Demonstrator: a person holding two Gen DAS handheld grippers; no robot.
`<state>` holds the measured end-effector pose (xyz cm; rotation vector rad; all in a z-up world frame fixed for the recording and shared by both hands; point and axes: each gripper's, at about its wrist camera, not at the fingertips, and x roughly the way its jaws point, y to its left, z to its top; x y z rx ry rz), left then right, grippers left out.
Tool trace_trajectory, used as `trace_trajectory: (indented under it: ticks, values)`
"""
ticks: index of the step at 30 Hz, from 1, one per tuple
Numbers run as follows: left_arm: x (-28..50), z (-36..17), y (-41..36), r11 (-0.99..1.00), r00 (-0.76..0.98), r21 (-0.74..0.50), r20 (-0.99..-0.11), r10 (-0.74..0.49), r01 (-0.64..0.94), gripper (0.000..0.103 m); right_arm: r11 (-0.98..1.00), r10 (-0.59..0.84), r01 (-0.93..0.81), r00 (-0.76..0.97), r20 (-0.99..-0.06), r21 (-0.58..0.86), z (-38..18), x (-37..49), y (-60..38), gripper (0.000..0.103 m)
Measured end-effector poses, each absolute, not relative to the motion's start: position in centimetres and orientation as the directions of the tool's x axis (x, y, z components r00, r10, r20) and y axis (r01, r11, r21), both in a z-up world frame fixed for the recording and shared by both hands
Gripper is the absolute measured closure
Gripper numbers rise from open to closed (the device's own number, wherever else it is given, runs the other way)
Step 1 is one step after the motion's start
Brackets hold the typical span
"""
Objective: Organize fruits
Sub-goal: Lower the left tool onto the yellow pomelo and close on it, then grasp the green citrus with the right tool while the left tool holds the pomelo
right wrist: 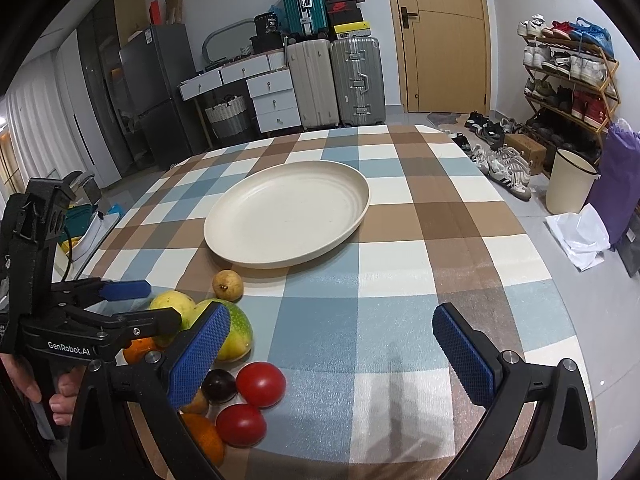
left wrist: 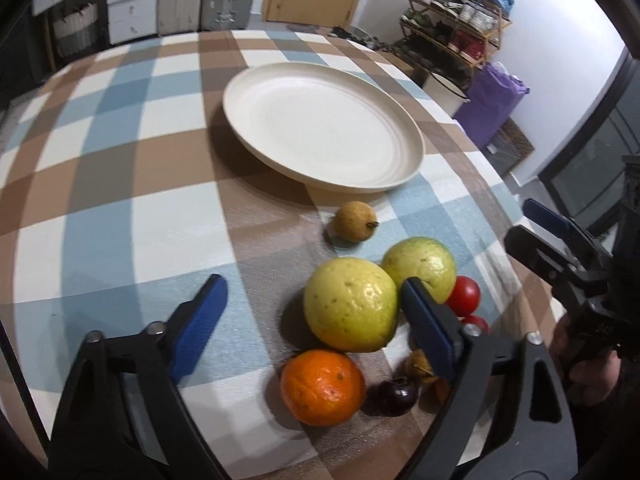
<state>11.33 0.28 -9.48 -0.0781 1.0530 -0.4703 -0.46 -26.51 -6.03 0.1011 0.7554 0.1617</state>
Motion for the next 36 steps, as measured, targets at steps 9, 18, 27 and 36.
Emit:
trace_trajectory:
  ticks: [9,18,27,36]
  values:
    - [10.8,-8.8,-0.4,0.845,0.375,-0.328,-0.785,-0.493,0.422,0.057,0.983,0.183,-0.112,0.715,-0.675,0.147,-6.0,-0.2,-26.4,0.0]
    - [10.3,-8.7,0.1,0.845,0.384,-0.336,-0.777,-0.498,0.416,0.057,0.981,0.191,-0.118,0.719,-0.669,0.154,-5.8,-0.6,-26.3,0.0]
    - [10.2,-8.3,1.9,0.859,0.421,-0.352,-0.761,-0.494,0.371,0.057,0.965,0.257,-0.158,0.72,-0.644,0.207,-5.6,-0.8,-26.4,0.0]
    - [9.5,-6.4,3.7,0.87,0.478,-0.349,-0.733,-0.484,0.348,0.057,0.942,0.333,-0.197,0.66,-0.673,0.272,-6.5,-0.1,-25.8,0.0]
